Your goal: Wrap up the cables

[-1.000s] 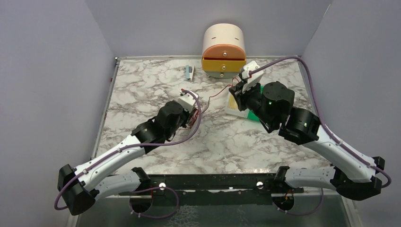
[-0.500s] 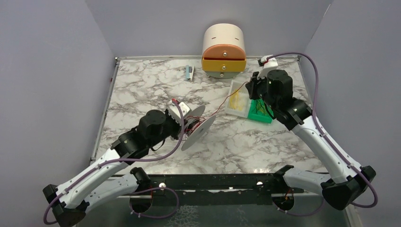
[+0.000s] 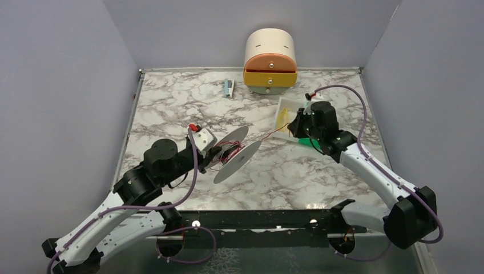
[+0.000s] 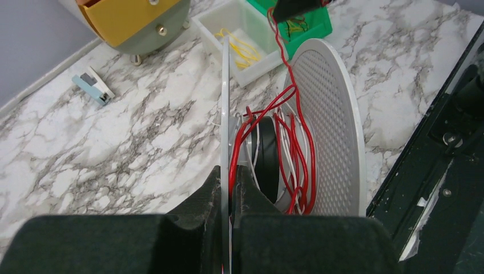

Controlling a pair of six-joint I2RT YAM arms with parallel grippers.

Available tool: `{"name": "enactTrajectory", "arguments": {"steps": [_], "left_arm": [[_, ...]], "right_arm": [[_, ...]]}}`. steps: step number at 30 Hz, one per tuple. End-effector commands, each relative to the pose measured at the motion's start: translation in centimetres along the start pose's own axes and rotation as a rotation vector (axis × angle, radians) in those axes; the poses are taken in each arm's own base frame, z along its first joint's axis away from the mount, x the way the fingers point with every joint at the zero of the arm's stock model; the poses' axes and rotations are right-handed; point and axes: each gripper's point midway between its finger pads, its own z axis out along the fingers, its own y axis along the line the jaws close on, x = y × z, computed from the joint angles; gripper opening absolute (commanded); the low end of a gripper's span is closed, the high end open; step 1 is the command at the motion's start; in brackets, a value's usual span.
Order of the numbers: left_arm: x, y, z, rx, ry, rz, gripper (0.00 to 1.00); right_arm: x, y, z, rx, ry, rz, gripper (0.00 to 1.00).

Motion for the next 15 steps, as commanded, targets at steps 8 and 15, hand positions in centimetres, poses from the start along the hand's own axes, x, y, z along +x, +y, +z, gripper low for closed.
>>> {"name": "enactTrajectory", "arguments": {"steps": [8,15], "left_arm": [[-12.9,-0.2,-5.6,0.028,-0.422,-0.152,0.0],[-16.4,-0.4,-6.0,0.06,-0.559,-0.218,0.0]], "right_arm": [[5.9,1.2,3.0,-0.159,0.078,0.063,0.01],[8.7,4.4,3.3,-0.394,0.14,0.05,0.01]]}}
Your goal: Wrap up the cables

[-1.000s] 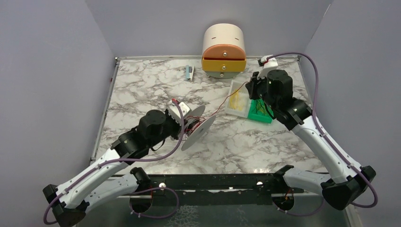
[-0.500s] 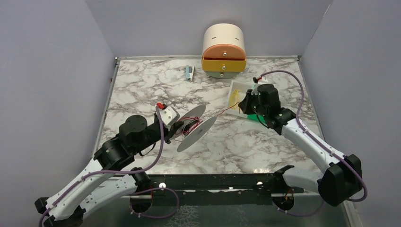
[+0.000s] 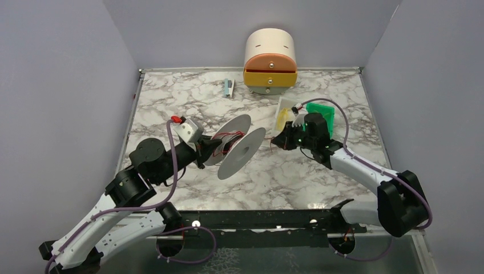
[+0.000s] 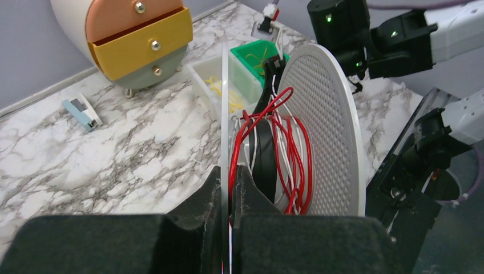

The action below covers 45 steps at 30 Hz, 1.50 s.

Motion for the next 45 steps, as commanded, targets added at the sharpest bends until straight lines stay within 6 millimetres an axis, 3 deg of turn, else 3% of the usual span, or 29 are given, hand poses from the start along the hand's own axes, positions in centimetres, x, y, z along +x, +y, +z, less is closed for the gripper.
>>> {"name": "enactTrajectory", "arguments": {"steps": [1,12,20,35,39,45], "left_arm": [[-11.5,-1.7,-2.2,0.075,-0.413,-0.091,0.0],[-13.6,-1.1,0.0,0.054,-0.535,-0.17,0.0],[-14.6,-0.7,1.3,0.038,-0.59,-0.217,0.0],[-15.8,-0.4,2.2,0.032,-0.631,-0.262,0.0],[-15.8,-0.4,2.3,0.029,-0.631,-0.264,0.0],[-15.8,0.2,2.2,-0.004,-0.639,-0.266,0.0]], "right_arm": [[1.4,0.5,0.8,-0.111,0.012,-0.012,0.01],[3.1,5.7,-0.1,-0.422,0.005,-0.028,0.05],[3.5,7.9,-1.2,-0.53,-0.026,-0.041,0.15],[4.9,8.4,-2.0,-0.575,-0.036,-0.019,0.17],[5.0,8.3,-2.2,-0.568,-0.05,-0.017,0.03],[5.6,8.3,-2.7,-0.57,-0.05,-0.016,0.01]]}}
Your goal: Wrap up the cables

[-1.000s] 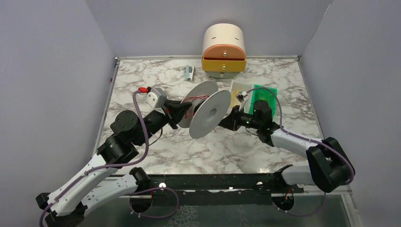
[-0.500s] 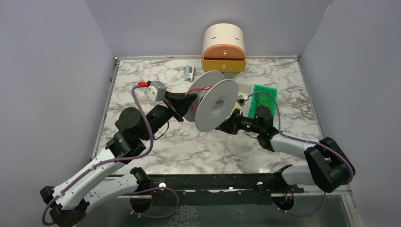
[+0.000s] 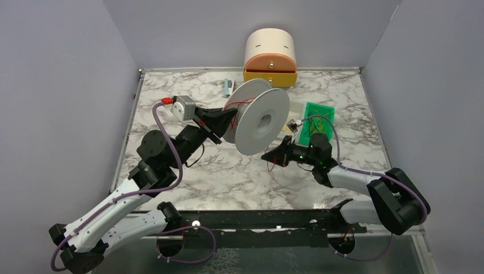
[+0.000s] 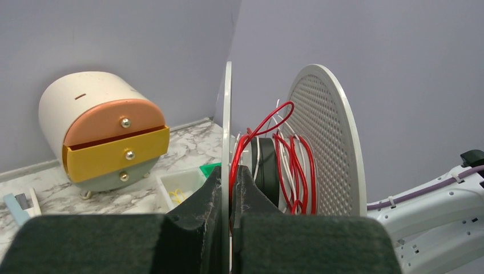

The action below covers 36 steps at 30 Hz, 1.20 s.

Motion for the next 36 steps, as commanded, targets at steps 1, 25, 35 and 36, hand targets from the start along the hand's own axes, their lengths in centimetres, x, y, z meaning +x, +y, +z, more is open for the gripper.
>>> {"name": "enactTrajectory", "arguments": {"steps": [1,25,35,36], "left_arm": [[-6.8,-1.0,-0.4,0.011,-0.232,-0.045,0.0],[-7.2,0.3,0.0,-0.061,-0.256,-0.037,0.0],[-7.4,0.5,-0.1,-0.074,-0.264,-0.033,0.0],[-7.5,0.6,-0.2,-0.077,-0.267,-0.031,0.0]], "right_arm": [[0.7,0.7,-0.4,-0.015,-0.001,-0.01,0.01],[5.2,2.2,-1.4,-0.021,0.056,0.044,0.17],[5.8,2.7,-1.7,-0.031,0.066,0.047,0.12],[5.9,2.7,-1.8,-0.028,0.066,0.048,0.12]]}}
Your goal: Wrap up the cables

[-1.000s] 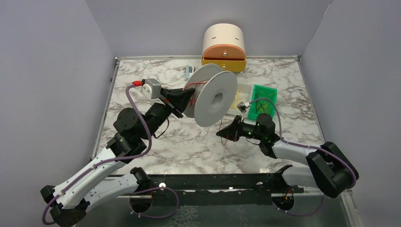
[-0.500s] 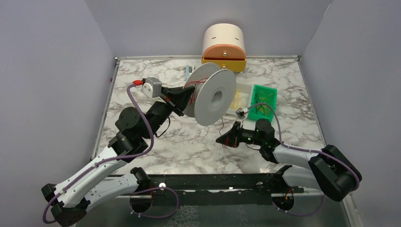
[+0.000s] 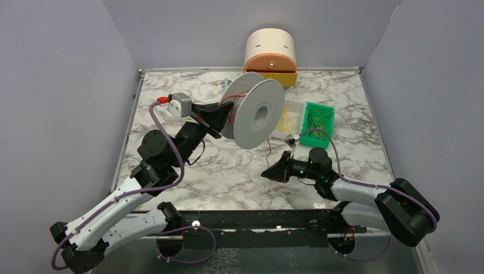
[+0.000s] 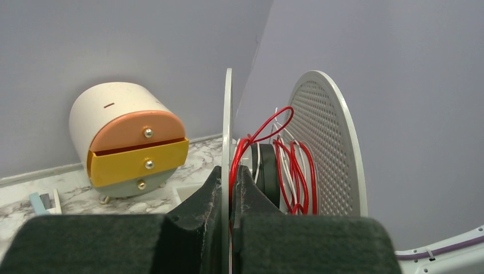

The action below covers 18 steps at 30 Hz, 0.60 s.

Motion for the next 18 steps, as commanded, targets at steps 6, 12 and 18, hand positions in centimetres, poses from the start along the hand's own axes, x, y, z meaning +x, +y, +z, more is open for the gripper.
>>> {"name": "enactTrajectory", "arguments": {"steps": [6,12,18], "left_arm": [[-6.37,-0.76,-0.43,0.003,-0.202,-0.035,0.0],[-6.33,-0.73,-0.44,0.002,-0.202,-0.035,0.0],[-6.34,-0.7,-0.43,0.001,-0.202,-0.036,0.0]], "right_arm": [[1.22,0.0,-0.84,0.019,0.0,0.009,0.16],[1.37,0.13,-1.12,0.022,0.0,0.009,0.19],[1.67,0.08,-1.27,0.024,0.003,0.016,0.22]]}}
